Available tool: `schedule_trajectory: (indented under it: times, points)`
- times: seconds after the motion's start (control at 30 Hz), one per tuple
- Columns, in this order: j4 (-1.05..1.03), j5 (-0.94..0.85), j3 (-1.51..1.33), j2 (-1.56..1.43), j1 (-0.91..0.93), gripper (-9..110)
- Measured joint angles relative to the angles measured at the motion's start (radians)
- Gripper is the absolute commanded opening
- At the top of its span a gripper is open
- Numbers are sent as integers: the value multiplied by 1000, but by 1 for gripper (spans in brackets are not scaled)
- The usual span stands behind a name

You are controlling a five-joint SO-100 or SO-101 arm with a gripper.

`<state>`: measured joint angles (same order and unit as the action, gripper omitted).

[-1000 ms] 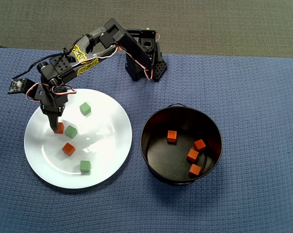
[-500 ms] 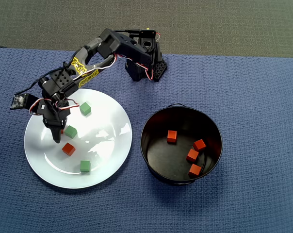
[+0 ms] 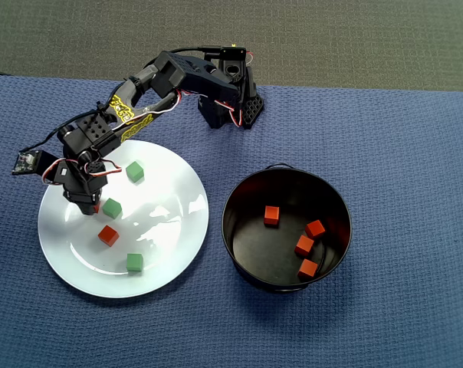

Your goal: Pick up the red cubes from the white plate and place them in the black recipient

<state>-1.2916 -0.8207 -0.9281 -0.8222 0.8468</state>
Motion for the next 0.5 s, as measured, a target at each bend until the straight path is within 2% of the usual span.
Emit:
schedule_trajectory:
  times: [0.23, 0.5]
  points:
    - [0, 48, -2, -32, 0, 0]
    - [-80, 149, -9, -357, -29, 0]
